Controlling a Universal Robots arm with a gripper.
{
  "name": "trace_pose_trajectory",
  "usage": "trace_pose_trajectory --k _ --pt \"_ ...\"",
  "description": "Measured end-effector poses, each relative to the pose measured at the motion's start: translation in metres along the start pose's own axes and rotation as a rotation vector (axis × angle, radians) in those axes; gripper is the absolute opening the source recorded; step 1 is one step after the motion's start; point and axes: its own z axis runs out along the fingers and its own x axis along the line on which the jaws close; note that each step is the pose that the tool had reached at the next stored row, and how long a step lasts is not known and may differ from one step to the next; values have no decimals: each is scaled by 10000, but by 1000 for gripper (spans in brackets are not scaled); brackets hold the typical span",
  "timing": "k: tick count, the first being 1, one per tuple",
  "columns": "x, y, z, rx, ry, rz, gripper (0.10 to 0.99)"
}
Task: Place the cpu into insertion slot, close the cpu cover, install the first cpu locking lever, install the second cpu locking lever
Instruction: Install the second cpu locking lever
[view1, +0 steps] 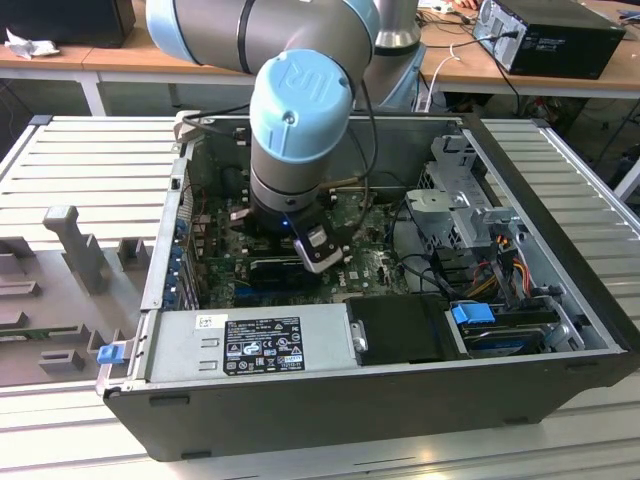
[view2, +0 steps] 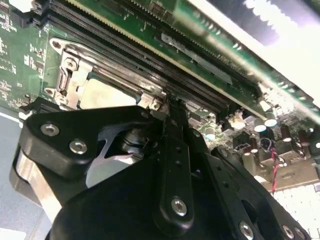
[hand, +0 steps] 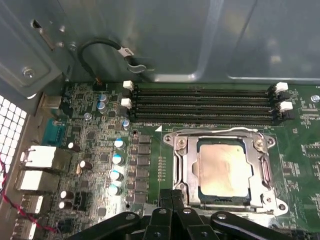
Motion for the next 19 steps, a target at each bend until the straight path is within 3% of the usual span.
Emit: trace_pose_trajectory --k 5,19 --pt "7 21 -9 -2 3 -1 106" --pt "22 130 -263 -2 22 10 106"
